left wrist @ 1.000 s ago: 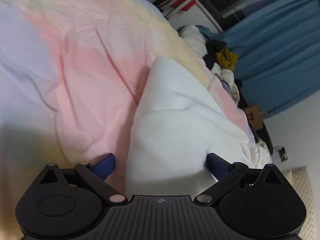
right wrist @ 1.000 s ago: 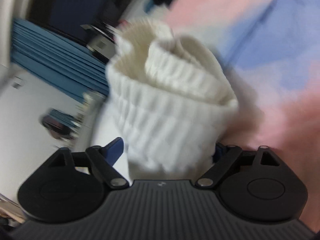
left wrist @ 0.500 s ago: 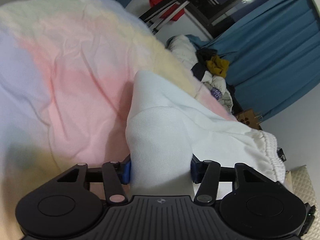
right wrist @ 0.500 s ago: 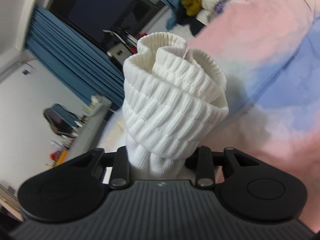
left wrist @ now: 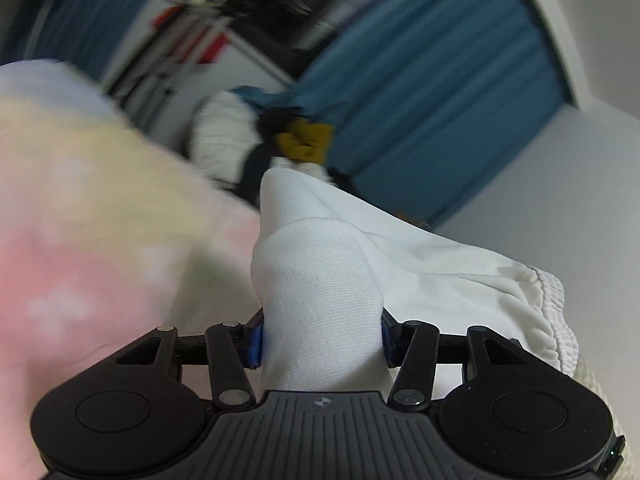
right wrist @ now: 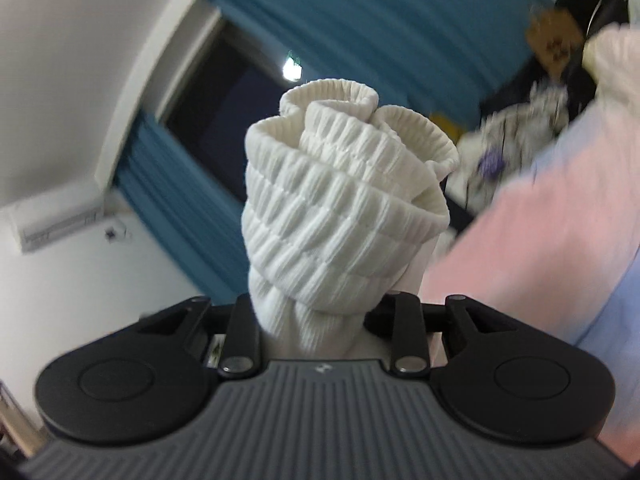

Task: Fold clothes

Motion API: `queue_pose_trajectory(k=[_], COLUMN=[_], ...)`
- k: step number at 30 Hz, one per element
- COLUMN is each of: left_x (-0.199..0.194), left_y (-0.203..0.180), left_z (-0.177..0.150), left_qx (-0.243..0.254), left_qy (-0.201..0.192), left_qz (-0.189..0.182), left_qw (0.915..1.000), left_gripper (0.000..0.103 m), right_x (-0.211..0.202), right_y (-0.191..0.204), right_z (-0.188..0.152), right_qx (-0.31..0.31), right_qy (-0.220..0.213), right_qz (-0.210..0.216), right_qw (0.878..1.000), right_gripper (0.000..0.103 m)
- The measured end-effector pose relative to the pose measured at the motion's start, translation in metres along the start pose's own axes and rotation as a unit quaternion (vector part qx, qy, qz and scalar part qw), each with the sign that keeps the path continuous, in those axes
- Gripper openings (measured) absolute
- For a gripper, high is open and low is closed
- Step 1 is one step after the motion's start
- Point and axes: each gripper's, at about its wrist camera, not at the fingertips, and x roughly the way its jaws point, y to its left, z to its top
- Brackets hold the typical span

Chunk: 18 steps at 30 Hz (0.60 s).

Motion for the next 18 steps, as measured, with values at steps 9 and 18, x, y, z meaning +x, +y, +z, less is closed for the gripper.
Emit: queue_pose_trajectory(k=[9,18], left_x=[0.196,0.315], left_y=[-0.071,-0.072], left_z=[-0.054,-0.153], left_qx=[0.05,0.116], left_qy=[0.072,0.182], left_qz=[-0.057,-0.034], left_qw=[0.9945,0.9757], left_gripper=[0.054,0.063], right_x=[-0.029,-0.064], right_y=[-0.103,-0.252], right_z=[0.049,0.002], right_qx=[0.026,0.227], right_qy=[-0.148,-0.213], right_qz=[-0.037,-0.164], right_qw=[0.988,0.936], right_gripper=[0.032,0.032])
